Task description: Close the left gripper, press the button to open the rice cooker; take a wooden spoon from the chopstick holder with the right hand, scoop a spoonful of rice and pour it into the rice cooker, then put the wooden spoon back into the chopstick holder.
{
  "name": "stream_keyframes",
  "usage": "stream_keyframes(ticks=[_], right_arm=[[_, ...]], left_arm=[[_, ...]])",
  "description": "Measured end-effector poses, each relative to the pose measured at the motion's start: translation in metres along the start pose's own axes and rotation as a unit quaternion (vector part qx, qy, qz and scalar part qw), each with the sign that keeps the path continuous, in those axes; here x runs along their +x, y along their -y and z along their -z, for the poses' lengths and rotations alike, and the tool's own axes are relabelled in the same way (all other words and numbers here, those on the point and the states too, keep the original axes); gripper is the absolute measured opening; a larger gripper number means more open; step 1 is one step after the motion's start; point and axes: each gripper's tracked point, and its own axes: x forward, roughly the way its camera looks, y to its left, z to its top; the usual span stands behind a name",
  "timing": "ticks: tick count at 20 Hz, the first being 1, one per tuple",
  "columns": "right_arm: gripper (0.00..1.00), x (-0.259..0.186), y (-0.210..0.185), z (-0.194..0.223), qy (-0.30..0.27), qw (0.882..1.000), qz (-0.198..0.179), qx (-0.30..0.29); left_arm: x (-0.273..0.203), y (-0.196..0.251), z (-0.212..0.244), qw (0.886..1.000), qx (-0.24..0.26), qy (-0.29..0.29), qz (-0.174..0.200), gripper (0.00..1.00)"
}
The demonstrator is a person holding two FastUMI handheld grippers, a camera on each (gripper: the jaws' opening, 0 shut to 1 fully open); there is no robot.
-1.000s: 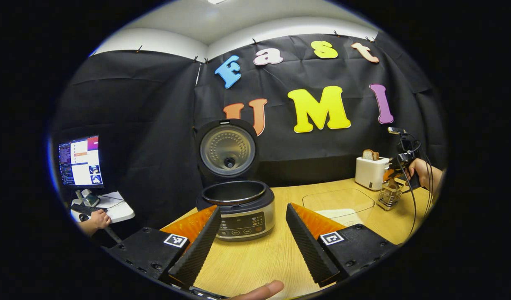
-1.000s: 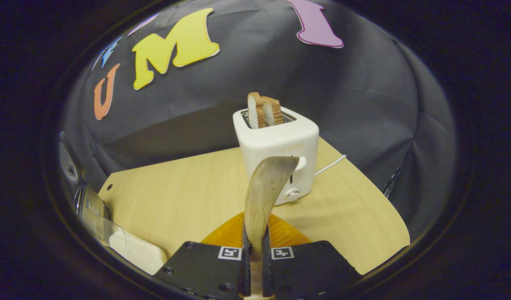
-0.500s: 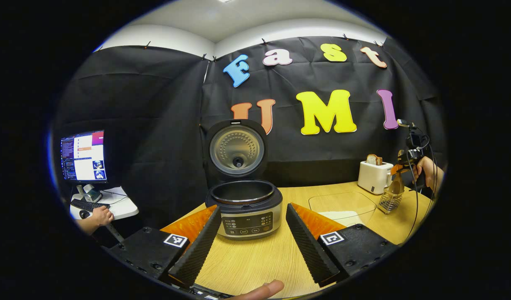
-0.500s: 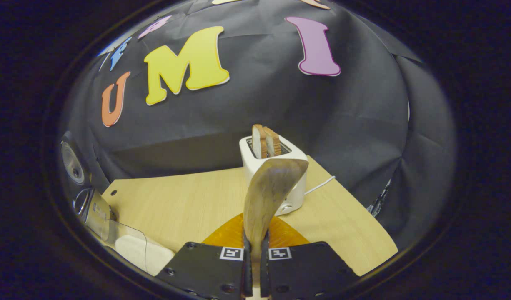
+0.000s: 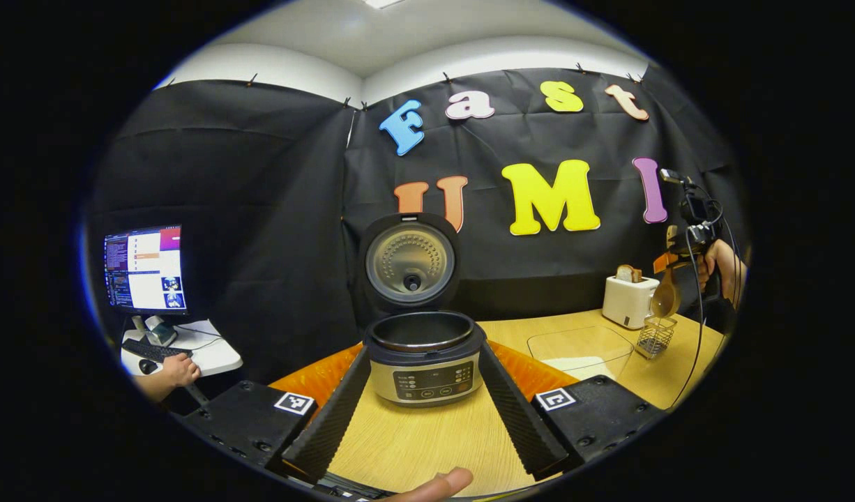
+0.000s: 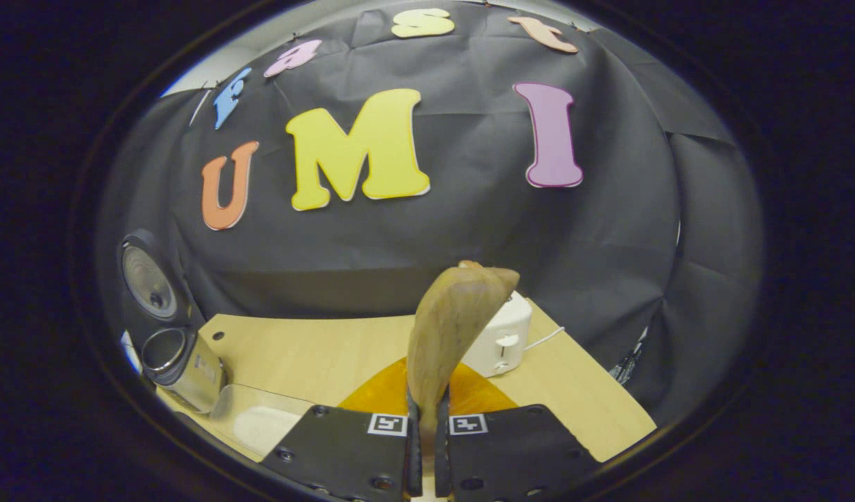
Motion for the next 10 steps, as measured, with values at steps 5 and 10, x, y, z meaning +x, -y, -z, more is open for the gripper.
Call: stream_keyframes(ticks=[5,10], right_arm=[[0.07,-0.021,-0.067,0.007,0.011,0.999,-0.041,-0.028],[0.07,-0.017,-0.125,0.036,0.010,0.995,-0.075,-0.064]], left_arm=[[0.006,-0.018,0.011,1.000,0.001,-0.017,0.000,0.99],[0.009,-0.024,0.017,1.000,0.008,-0.025,-0.006,0.99]])
